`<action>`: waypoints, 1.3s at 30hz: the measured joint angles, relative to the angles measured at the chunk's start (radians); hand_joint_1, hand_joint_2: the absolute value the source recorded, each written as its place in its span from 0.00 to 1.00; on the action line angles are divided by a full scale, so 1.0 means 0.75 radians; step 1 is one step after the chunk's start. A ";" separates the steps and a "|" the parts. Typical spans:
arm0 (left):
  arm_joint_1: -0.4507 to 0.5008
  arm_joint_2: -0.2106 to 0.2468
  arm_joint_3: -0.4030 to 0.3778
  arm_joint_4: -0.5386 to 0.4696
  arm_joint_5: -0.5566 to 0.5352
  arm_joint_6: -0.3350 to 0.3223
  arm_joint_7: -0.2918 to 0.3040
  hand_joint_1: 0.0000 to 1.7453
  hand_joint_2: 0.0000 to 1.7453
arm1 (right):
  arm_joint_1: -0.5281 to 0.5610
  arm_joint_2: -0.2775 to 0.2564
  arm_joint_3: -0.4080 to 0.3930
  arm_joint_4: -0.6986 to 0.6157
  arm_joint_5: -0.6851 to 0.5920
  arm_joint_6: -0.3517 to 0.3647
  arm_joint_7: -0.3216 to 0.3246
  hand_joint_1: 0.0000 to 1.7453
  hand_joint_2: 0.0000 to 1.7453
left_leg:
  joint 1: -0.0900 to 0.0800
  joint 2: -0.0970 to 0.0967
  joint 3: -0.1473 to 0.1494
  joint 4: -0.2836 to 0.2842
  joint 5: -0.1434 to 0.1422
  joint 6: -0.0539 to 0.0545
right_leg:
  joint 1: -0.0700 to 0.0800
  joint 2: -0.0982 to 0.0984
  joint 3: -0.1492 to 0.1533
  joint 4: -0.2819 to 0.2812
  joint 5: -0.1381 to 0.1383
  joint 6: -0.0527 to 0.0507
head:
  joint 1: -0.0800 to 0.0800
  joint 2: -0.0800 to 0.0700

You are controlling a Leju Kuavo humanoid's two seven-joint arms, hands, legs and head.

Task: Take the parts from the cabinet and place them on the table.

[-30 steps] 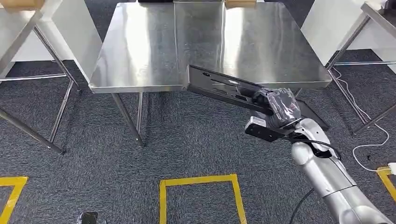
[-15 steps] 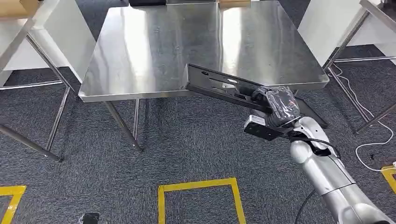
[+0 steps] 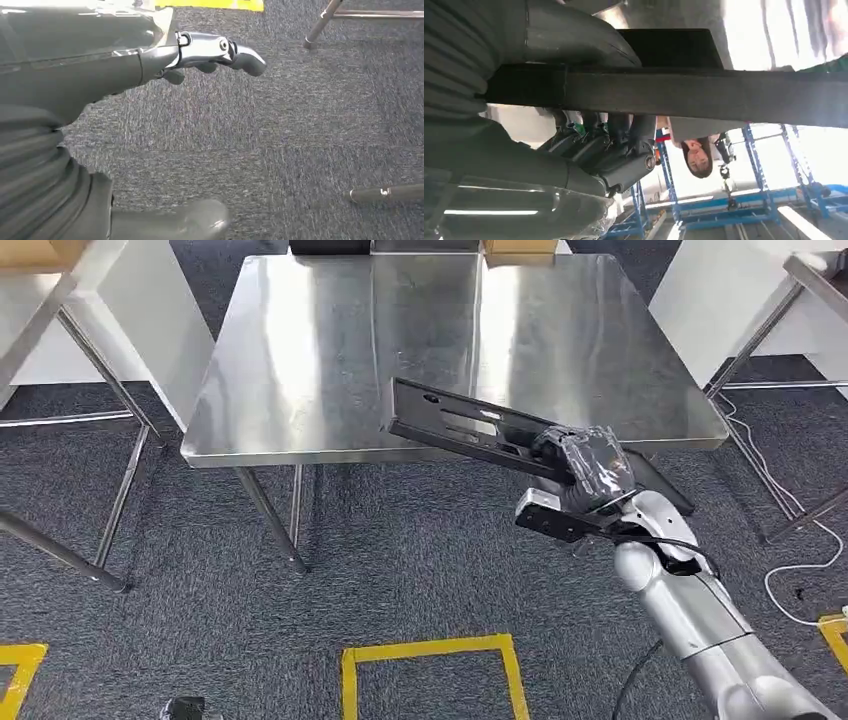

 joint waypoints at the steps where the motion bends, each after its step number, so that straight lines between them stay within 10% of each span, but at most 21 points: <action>1: 0.000 0.000 0.001 0.001 0.002 0.001 -0.002 0.00 1.00 | -0.002 0.008 0.005 0.005 0.000 0.002 0.000 0.84 1.00 | 0.000 -0.002 0.014 0.000 -0.010 -0.003 | 0.000 0.000 0.031 -0.090 0.059 0.011 | 0.002 0.000; 4: 0.001 -0.003 0.003 0.004 0.008 0.002 -0.009 0.00 1.00 | -0.024 0.022 0.017 0.018 -0.004 0.015 -0.002 0.84 1.00 | -0.009 -0.008 0.045 0.004 -0.046 -0.021 | 0.005 -0.012 0.164 -0.406 0.207 0.009 | 0.006 0.000; 9: 0.002 0.002 0.004 0.005 0.015 0.004 -0.020 0.00 1.00 | -0.048 0.050 0.025 0.047 -0.047 0.020 -0.026 0.84 1.00 | -0.002 -0.004 0.052 0.010 -0.082 -0.060 | -0.008 -0.004 0.182 -0.416 0.185 -0.042 | -0.001 0.000; 13: 0.006 0.002 0.004 0.008 0.014 0.004 -0.020 0.00 1.00 | -0.071 0.061 0.029 0.068 -0.054 0.021 -0.033 0.84 1.00 | 0.004 0.003 -0.144 0.359 -0.217 -0.080 | -0.003 -0.002 0.207 -0.417 0.156 -0.084 | -0.006 0.000; 15: 0.011 0.001 0.004 0.009 0.013 0.004 -0.020 0.00 1.00 | -0.067 0.063 0.032 0.079 -0.054 0.022 -0.033 0.84 1.00 | 0.008 0.004 -0.210 0.402 -0.174 -0.085 | -0.002 0.003 0.228 -0.416 0.138 -0.080 | -0.006 0.000; 18: 0.012 0.002 0.004 0.010 0.007 0.004 -0.017 0.00 1.00 | -0.067 0.062 0.030 0.085 -0.055 0.021 -0.027 0.84 1.00 | 0.018 0.009 -0.120 0.117 0.055 -0.084 | -0.003 0.007 0.275 -0.413 0.104 -0.066 | -0.005 0.000; 19: 0.012 0.001 0.004 0.011 0.001 0.004 -0.014 0.00 1.00 | -0.068 0.061 0.030 0.087 -0.055 0.021 -0.024 0.84 1.00 | 0.018 0.006 -0.092 0.066 0.060 -0.080 | -0.001 0.007 0.284 -0.415 0.092 -0.058 | -0.002 0.000; 25: 0.009 -0.002 0.003 0.015 -0.007 0.004 -0.007 0.00 1.00 | -0.068 0.044 0.024 0.089 -0.059 0.018 -0.017 0.84 1.00 | 0.006 0.004 -0.031 0.005 0.024 -0.026 | 0.008 -0.001 0.268 -0.381 0.061 -0.023 | -0.005 0.000; 30: 0.006 -0.002 0.004 0.015 -0.007 0.008 -0.004 0.00 1.00 | -0.057 0.032 0.025 0.098 -0.063 0.018 -0.017 0.84 1.00 | 0.002 0.000 0.009 0.001 -0.011 0.003 | 0.003 -0.002 0.006 0.017 -0.018 -0.014 | -0.002 0.000; 34: 0.007 -0.005 0.004 0.015 -0.001 0.016 -0.004 0.00 1.00 | -0.059 0.033 0.025 0.103 -0.066 0.020 -0.020 0.84 1.00 | 0.003 -0.004 0.070 0.001 -0.060 -0.017 | -0.012 -0.010 0.128 -0.358 0.216 0.032 | -0.001 0.000; 39: 0.007 -0.004 0.004 0.015 0.013 0.020 -0.008 0.00 1.00 | -0.071 0.041 0.029 0.108 -0.069 0.026 -0.022 0.84 1.00 | -0.001 0.001 0.087 -0.005 -0.097 -0.055 | -0.003 -0.005 0.164 -0.401 0.186 -0.027 | -0.001 0.000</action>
